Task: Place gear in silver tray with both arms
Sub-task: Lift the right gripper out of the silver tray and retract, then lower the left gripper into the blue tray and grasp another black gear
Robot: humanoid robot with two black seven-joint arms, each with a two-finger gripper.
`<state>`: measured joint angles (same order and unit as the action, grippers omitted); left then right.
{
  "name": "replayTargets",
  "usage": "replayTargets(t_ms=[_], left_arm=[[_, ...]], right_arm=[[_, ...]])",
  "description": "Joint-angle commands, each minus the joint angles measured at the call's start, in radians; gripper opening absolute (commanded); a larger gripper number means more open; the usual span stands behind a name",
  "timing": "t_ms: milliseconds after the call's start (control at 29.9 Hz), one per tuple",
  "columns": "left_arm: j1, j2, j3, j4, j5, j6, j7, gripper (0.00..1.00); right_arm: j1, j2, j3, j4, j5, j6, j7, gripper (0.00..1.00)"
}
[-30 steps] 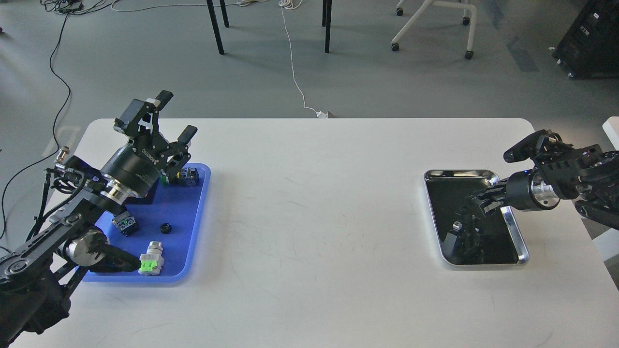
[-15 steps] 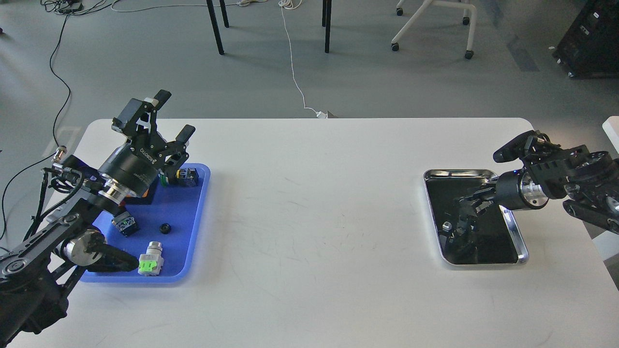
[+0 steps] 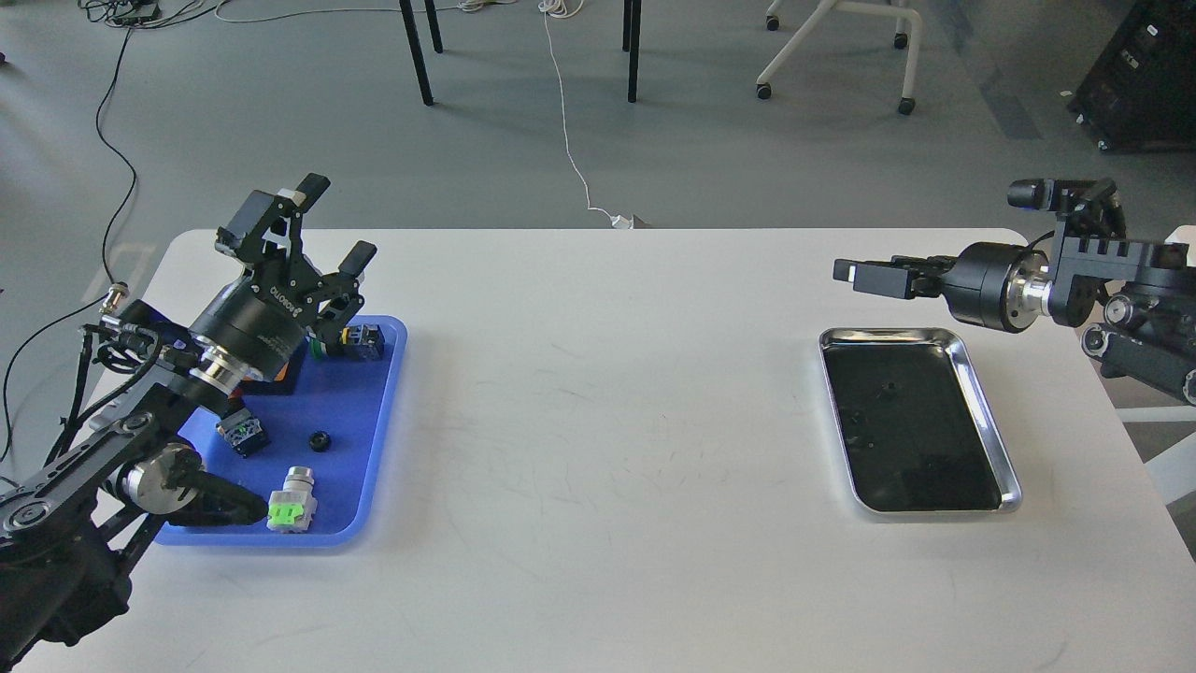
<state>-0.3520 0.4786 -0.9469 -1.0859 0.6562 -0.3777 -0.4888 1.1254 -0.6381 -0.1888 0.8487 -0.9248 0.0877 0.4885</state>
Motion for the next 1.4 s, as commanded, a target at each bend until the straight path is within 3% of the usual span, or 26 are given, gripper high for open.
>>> replayTargets(t_ms=[0,301,568,735,902,1002,1169,1370], left_arm=[[-0.001,-0.002,0.007,0.001,0.002,0.003,0.0,0.98],[-0.01,0.041,0.013,0.0,0.078,0.008,0.0,0.98],[-0.024,0.149,0.034,-0.078,0.621,-0.006,0.0,0.98],[-0.126,0.251,0.235,-0.153,0.998,-0.004,0.0,0.98],[-0.303,0.324,0.482,-0.184,1.369,0.003,0.0,0.98],[-0.361,0.341,0.552,-0.184,1.525,0.002,0.0,0.96],[-0.398,0.357,0.606,-0.178,1.525,-0.003,0.0,0.92],[-0.403,0.359,0.66,-0.141,1.525,0.0,0.0,0.77]], right_arm=[[-0.093,0.037,0.135,0.009,0.232,0.001,0.0,0.96],[-0.318,0.185,0.474,0.016,0.668,0.017,0.0,0.96],[-0.394,0.201,0.595,0.015,0.934,0.23,0.0,0.96],[-0.412,0.201,0.597,0.015,0.945,0.248,0.0,0.96],[-0.423,0.201,0.597,0.024,0.945,0.251,0.0,0.96],[-0.424,0.202,0.595,0.024,0.943,0.251,0.0,0.96],[-0.423,0.202,0.597,0.024,0.943,0.251,0.0,0.96],[-0.423,0.19,0.597,0.032,0.943,0.251,0.0,0.96]])
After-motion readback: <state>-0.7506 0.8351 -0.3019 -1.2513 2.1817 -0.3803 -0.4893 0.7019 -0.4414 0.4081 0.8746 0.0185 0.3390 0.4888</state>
